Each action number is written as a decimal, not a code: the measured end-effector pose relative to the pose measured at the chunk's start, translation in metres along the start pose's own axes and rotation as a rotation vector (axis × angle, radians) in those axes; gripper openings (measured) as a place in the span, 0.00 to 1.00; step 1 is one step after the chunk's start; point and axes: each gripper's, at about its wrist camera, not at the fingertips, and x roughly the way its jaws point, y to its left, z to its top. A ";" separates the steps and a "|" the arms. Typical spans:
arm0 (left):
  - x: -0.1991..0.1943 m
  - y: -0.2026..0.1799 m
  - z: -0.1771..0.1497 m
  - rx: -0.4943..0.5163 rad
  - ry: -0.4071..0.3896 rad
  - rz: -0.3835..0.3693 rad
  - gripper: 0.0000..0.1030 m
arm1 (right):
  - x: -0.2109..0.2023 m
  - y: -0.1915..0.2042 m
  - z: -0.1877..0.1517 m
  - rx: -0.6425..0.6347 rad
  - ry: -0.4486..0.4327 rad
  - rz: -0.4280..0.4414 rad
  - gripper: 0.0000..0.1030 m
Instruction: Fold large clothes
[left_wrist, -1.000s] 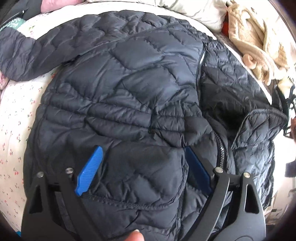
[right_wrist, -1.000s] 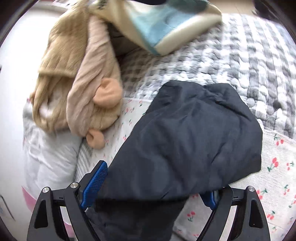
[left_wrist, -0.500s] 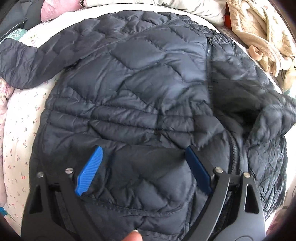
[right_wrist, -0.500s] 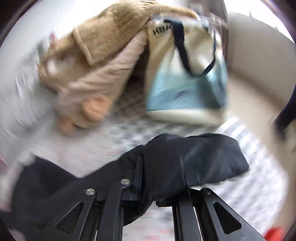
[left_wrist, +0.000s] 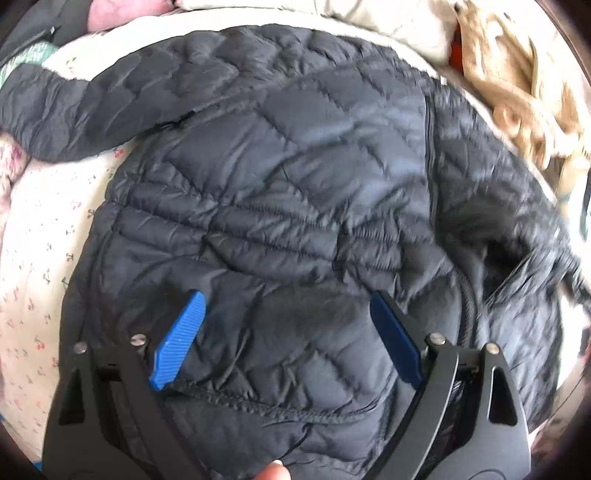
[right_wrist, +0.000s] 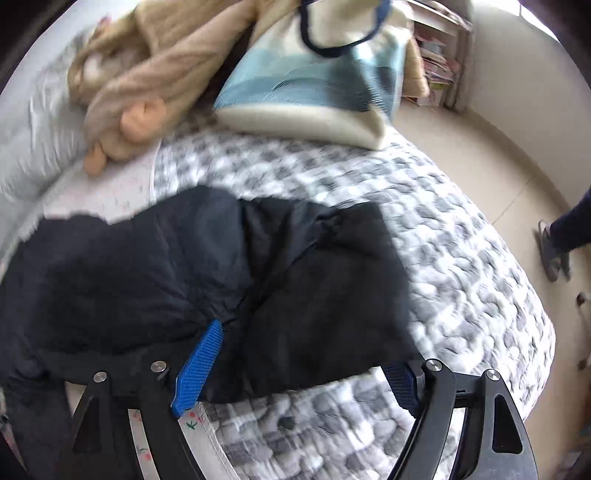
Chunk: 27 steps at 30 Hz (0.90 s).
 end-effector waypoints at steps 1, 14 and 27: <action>-0.003 0.003 0.002 -0.017 -0.019 -0.014 0.88 | -0.007 -0.014 0.002 0.039 -0.023 0.018 0.81; 0.012 -0.001 0.014 -0.089 -0.018 -0.104 0.88 | 0.065 -0.002 0.060 0.214 0.055 -0.131 0.30; 0.013 -0.013 0.012 -0.028 -0.030 -0.100 0.88 | 0.003 0.051 0.108 -0.199 -0.271 -0.467 0.42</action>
